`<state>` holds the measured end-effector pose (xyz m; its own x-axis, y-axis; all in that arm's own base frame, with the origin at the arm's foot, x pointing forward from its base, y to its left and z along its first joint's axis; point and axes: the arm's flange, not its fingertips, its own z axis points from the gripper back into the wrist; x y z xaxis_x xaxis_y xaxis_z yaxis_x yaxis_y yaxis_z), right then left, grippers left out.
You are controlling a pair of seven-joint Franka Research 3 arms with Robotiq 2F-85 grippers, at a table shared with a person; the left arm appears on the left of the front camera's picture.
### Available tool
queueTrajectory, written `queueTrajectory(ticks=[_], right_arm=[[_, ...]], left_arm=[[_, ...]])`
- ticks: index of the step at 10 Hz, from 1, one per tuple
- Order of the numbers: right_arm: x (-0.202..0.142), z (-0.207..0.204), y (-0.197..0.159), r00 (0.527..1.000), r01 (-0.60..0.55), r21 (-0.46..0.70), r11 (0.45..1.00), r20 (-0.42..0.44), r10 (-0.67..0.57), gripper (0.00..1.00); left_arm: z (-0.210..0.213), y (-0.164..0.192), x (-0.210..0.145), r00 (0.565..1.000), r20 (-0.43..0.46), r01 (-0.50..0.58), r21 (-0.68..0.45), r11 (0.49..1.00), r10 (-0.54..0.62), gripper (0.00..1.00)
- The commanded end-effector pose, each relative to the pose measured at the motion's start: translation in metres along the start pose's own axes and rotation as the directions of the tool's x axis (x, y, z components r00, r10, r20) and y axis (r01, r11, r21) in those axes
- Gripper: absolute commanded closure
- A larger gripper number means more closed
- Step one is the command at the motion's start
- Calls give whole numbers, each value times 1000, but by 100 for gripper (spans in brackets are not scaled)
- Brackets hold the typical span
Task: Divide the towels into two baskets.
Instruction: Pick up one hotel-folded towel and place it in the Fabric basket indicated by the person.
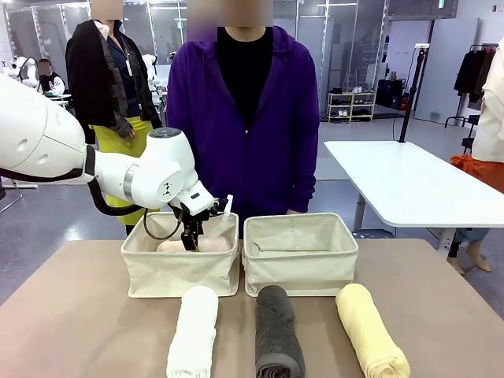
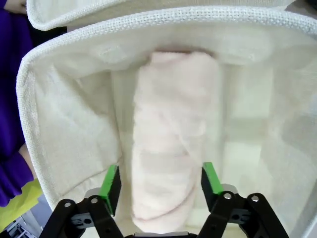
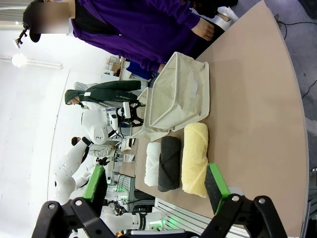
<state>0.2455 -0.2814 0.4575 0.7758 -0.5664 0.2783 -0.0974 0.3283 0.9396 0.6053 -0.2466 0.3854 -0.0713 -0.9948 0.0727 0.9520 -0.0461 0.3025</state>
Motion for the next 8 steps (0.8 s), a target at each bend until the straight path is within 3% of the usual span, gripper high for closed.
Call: queueTrajectory(ticks=[1,4,5,8], right_arm=[[0,2,4,1000,-3,10,1000,7,3,0],[0,2,4,1000,-3,10,1000,7,3,0],[0,2,4,1000,-3,10,1000,7,3,0],[0,2,4,1000,-3,10,1000,7,3,0]], left_arm=[[7,3,-2,1000,-13,-4,6,1000,4,0],[15,-3,-9,998,33,-50,22,998,50,0],[3,2,0,1000,4,-5,6,1000,5,0],[3,2,0,1000,4,-5,6,1000,5,0]])
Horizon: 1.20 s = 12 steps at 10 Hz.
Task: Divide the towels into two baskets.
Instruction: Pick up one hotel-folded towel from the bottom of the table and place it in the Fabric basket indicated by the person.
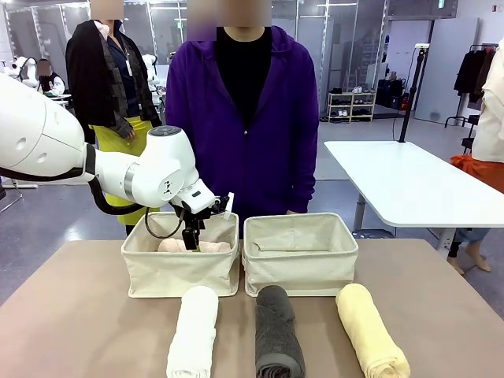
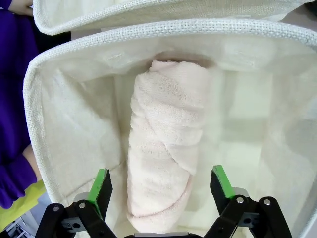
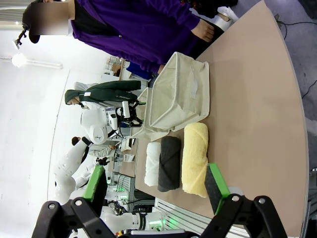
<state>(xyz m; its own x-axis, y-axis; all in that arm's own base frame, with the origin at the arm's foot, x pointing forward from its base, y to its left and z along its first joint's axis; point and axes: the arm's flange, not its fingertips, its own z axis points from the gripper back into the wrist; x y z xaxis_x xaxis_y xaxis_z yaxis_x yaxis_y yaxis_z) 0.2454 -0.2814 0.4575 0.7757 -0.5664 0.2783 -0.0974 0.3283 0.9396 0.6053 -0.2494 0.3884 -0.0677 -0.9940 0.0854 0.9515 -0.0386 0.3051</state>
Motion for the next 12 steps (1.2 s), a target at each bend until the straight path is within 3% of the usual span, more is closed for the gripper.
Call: queueTrajectory(ticks=[1,6,7,9,12], right_arm=[[0,2,4,1000,-3,10,1000,7,3,0],[0,2,4,1000,-3,10,1000,7,3,0],[0,2,4,1000,-3,10,1000,7,3,0],[0,2,4,1000,-3,10,1000,7,3,0],[0,2,4,1000,-3,10,1000,7,3,0]], left_arm=[[1,1,-3,1000,-7,3,3,1000,-3,0],[0,0,0,1000,0,0,0,1000,0,0],[26,11,2,998,29,-47,1,999,47,0],[75,0,-13,976,59,-204,-117,972,211,0],[149,-42,-65,869,212,-381,-291,878,447,0]])
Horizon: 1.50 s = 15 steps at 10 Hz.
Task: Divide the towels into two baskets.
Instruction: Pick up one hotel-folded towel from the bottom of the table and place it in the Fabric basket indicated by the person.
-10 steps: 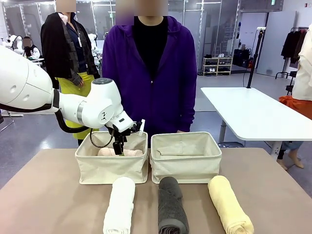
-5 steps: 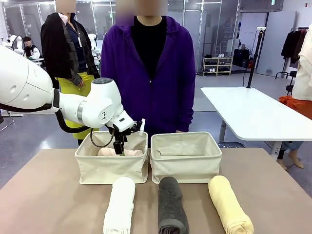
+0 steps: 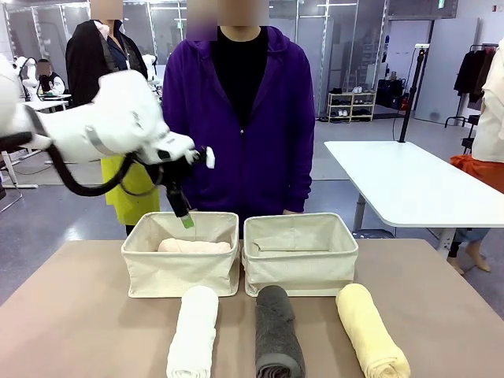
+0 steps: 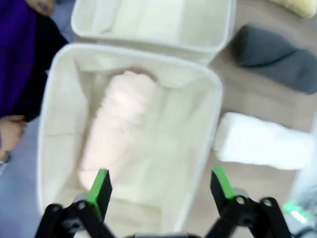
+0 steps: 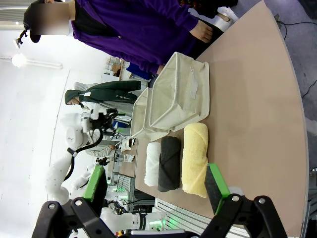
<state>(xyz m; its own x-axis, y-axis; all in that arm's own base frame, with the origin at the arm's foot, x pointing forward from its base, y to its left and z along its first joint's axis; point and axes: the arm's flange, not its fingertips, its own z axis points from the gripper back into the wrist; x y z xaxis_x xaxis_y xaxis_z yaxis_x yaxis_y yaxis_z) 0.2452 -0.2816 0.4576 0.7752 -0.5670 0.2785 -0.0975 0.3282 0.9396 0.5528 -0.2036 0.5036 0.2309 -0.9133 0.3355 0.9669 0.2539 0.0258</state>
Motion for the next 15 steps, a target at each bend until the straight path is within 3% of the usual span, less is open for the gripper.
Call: queueTrajectory(ticks=[1,3,5,6,7,9,10,11,12,14,15], right_arm=[[0,1,4,1000,-3,10,1000,6,3,0],[0,1,4,1000,-3,10,1000,6,3,0],[0,1,4,1000,-3,10,1000,6,3,0],[0,1,4,1000,-3,10,1000,6,3,0],[0,1,4,1000,-3,10,1000,6,3,0],[0,1,4,1000,-3,10,1000,6,3,0],[0,1,4,1000,-3,10,1000,6,3,0],[0,1,4,1000,-3,10,1000,6,3,0],[0,1,4,1000,-3,10,1000,6,3,0],[0,1,4,1000,-3,10,1000,6,3,0],[0,1,4,1000,-3,10,1000,6,3,0]], left_arm=[[45,-31,-63,971,179,-141,-118,983,160,0],[76,-53,-121,876,381,-195,-278,940,295,0],[87,-72,-185,775,495,-196,-404,894,393,0],[96,-79,-235,683,580,-179,-457,871,444,0],[97,-84,-278,615,602,-217,-492,843,510,0],[82,-93,-345,527,624,-294,-503,813,577,0],[77,-95,-376,525,643,-316,-461,829,558,0],[73,-96,-403,479,663,-359,-450,818,575,0],[70,-100,-421,451,672,-367,-461,808,588,0],[68,-108,-450,445,670,-377,-463,803,595,0],[68,-108,-460,420,658,-426,-465,776,625,0]])
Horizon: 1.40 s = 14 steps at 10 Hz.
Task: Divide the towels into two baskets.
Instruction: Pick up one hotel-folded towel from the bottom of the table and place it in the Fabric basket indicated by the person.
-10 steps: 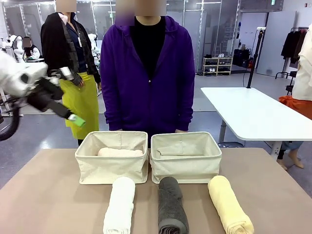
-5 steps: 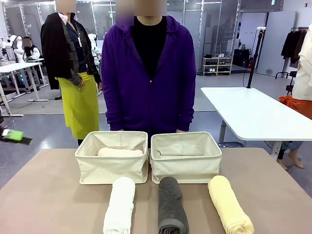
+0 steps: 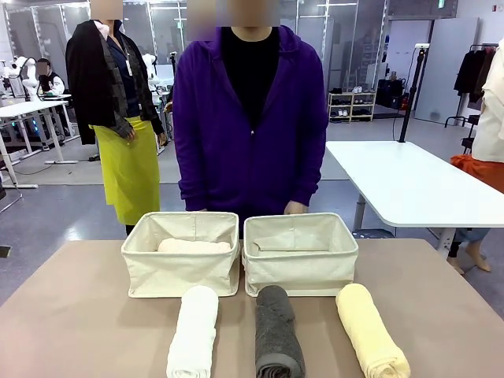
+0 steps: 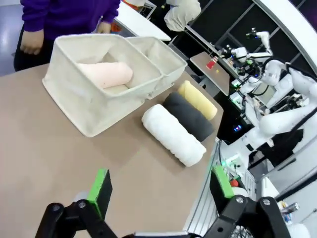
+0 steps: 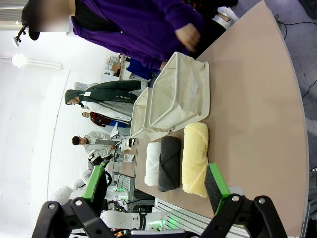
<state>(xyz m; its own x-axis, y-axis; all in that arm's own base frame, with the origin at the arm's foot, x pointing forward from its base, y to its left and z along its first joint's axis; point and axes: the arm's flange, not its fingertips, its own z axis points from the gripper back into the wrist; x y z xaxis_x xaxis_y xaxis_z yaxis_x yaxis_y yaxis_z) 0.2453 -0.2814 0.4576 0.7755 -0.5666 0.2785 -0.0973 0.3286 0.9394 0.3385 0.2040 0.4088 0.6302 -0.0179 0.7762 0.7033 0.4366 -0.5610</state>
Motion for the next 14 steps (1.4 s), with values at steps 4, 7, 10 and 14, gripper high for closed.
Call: queueTrajectory(ticks=[4,7,10,14], right_arm=[[0,1,4,1000,-3,10,1000,7,3,0],[0,1,4,1000,-3,10,1000,7,3,0],[0,1,4,1000,-3,10,1000,7,3,0],[0,0,0,1000,0,0,1000,0,0,0]], left_arm=[[0,0,0,1000,0,0,0,1000,0,0],[0,0,0,1000,0,0,0,1000,0,0],[0,0,0,1000,0,0,0,1000,0,0],[0,0,0,1000,0,0,0,1000,0,0]])
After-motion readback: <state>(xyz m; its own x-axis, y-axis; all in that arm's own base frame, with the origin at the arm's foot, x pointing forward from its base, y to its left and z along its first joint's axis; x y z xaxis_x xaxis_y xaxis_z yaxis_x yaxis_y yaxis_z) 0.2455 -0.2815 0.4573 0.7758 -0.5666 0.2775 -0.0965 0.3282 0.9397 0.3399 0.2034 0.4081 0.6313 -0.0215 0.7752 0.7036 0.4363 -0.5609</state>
